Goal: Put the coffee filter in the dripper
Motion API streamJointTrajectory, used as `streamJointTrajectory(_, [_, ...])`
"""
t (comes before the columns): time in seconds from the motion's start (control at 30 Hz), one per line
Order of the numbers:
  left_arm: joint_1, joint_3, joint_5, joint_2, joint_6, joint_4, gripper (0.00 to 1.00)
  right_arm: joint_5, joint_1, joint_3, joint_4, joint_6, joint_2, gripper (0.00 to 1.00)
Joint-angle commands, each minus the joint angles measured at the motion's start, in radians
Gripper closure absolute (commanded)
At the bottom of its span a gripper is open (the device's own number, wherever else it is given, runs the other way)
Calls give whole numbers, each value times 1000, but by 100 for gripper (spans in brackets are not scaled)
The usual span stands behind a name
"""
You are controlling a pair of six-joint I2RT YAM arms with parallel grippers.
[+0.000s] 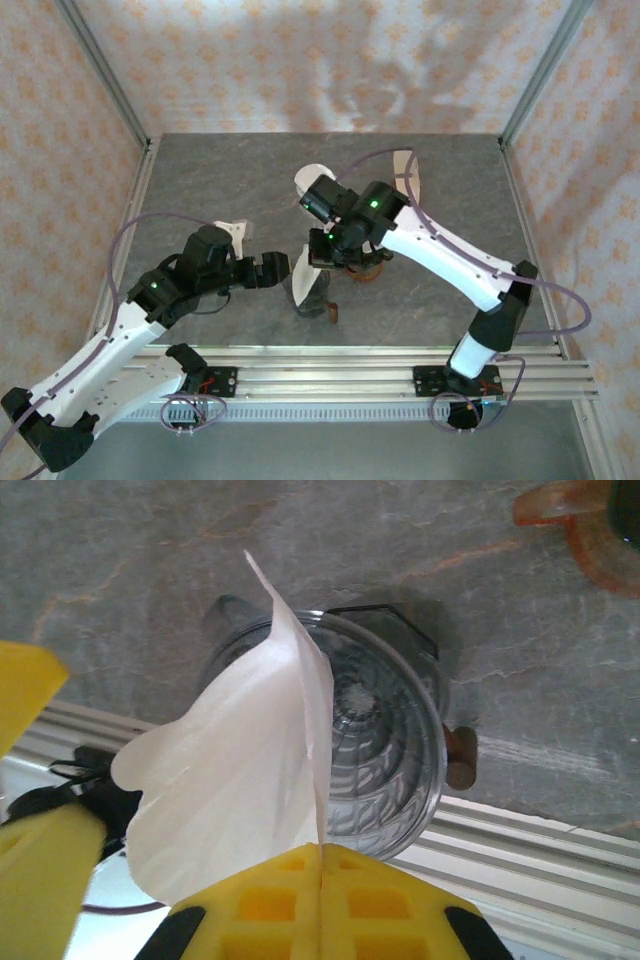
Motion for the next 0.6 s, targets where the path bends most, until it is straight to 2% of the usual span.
streamJointTrajectory(0.0, [15, 4, 51, -22, 2, 70, 0, 62, 5, 32, -71, -14, 34, 100])
streamJointTrajectory(0.17, [19, -38, 98, -29, -26, 135, 0, 78, 4, 57, -77, -30, 74, 100])
streamJointTrajectory(0.27, [19, -48, 108, -2, -15, 120, 1, 81, 5, 73, -82, -39, 92, 100])
streamJointTrajectory(0.57, [18, -54, 91, 38, 32, 50, 16, 92, 5, 78, -82, -49, 100, 100])
